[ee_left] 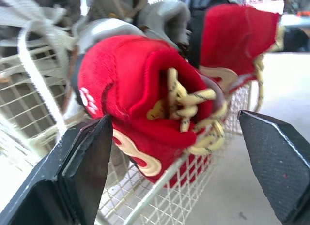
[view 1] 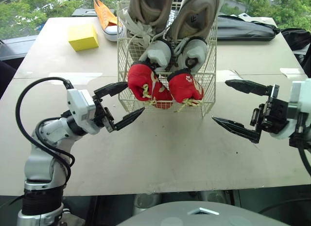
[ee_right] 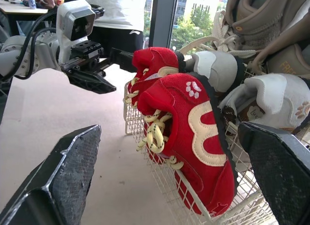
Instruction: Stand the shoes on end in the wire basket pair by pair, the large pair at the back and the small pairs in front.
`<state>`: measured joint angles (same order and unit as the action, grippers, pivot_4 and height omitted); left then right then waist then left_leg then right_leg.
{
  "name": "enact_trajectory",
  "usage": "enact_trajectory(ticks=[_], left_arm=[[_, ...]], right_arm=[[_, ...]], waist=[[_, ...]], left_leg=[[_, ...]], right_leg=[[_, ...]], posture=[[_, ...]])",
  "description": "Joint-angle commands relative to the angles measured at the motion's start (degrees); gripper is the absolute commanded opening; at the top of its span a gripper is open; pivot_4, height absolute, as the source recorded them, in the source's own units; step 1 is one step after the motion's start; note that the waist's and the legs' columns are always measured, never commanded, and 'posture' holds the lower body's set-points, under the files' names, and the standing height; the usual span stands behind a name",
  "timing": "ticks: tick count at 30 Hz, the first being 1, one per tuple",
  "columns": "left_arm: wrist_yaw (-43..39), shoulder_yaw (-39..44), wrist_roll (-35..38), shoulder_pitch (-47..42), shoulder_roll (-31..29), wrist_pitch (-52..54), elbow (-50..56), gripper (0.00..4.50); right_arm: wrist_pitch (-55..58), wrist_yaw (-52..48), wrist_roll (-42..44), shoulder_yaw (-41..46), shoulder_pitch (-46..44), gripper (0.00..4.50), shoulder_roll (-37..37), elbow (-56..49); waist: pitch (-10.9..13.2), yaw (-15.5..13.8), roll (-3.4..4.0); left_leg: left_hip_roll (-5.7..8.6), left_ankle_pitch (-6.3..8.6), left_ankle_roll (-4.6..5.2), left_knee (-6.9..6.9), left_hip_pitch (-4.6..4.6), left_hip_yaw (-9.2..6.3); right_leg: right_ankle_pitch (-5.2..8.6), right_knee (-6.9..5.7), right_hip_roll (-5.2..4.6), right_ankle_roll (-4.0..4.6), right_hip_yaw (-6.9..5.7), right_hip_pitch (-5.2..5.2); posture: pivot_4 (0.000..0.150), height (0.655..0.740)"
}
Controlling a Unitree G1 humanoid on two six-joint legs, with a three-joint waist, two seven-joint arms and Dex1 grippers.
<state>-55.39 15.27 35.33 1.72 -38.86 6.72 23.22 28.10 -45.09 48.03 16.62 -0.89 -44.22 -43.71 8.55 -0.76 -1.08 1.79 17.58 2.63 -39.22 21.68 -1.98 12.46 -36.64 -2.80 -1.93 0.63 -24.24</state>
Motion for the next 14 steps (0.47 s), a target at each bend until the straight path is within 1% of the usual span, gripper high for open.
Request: enact_trajectory(ticks=[1,4,6,8,9,10,12,13,14], left_arm=[[-0.6,5.9,9.4,6.4,-3.4,8.8,4.5,4.46],[-2.2,12.1,14.7,14.2,-6.6,15.1,6.9,4.46],[-4.0,17.0,16.9,20.7,-8.3,19.0,6.7,4.46],[-2.3,19.9,15.4,26.0,-9.3,22.1,7.3,4.46],[-1.6,20.6,15.0,27.2,-9.5,23.1,7.7,4.46],[-2.4,21.4,14.2,28.9,-9.2,23.0,7.8,4.46],[-2.5,22.6,13.9,30.7,-8.1,22.7,7.9,4.46],[-3.0,22.7,14.9,31.0,-8.0,23.1,7.9,4.46],[-2.8,22.5,13.7,30.8,-7.8,22.2,8.0,4.46]], right_arm=[[-3.7,-0.3,-4.5,1.5,3.2,4.50,0.2,-0.8],[-5.5,-2.7,-5.1,5.1,9.7,4.50,0.6,-0.5],[-8.1,-5.4,-8.1,7.5,14.9,4.50,0.3,1.5],[-10.9,-8.4,-10.5,10.8,19.7,4.50,0.3,4.2],[-11.9,-9.2,-11.0,11.8,20.9,4.50,0.4,5.0],[-12.7,-10.2,-11.3,13.2,22.3,4.50,0.4,6.1],[-14.7,-12.6,-12.6,15.1,24.9,4.50,0.2,8.1],[-15.3,-13.3,-13.0,15.6,25.6,4.50,0.1,9.0],[-15.8,-13.7,-13.3,15.8,25.8,4.50,0.0,9.6]], waist=[[0.0,0.3,0.01],[0.1,0.1,-0.02],[0.1,0.1,0.01],[0.1,0.0,0.06],[0.1,-0.1,0.07],[0.1,-0.1,0.11],[0.2,-0.1,0.12],[0.2,-0.1,0.12],[0.2,-0.1,0.12]], left_leg=[[-0.01,0.00,-0.01,0.00,0.00,0.01],[-0.04,0.00,-0.02,0.02,0.03,-0.02],[-0.07,0.01,-0.01,0.04,0.05,-0.04],[-0.05,0.02,0.02,0.03,0.00,-0.01],[-0.05,0.06,0.08,0.01,-0.02,-0.02],[-0.06,0.06,0.09,0.01,-0.09,-0.04],[-0.06,0.07,0.11,0.02,-0.20,-0.04],[-0.06,0.08,0.12,0.02,-0.22,-0.04],[-0.07,0.08,0.12,0.02,-0.28,-0.04]], right_leg=[[0.00,0.01,0.01,0.00,0.02,-0.01],[0.01,0.02,0.02,-0.01,-0.02,-0.03],[0.02,0.10,0.03,-0.01,-0.06,-0.02],[0.02,0.15,0.02,-0.01,-0.05,0.08],[0.09,0.21,0.01,0.07,-0.07,0.16],[0.11,0.31,0.02,0.09,-0.10,0.28],[0.18,0.39,0.02,0.17,-0.10,0.45],[0.18,0.39,0.02,0.17,-0.10,0.46],[0.19,0.39,0.02,0.18,-0.11,0.52]], posture=[[0.150,0.7400],[0.150,0.7400],[0.150,0.7400],[0.150,0.7400],[0.150,0.7400],[0.150,0.7400],[0.150,0.7400],[0.150,0.7400],[0.150,0.7400]])
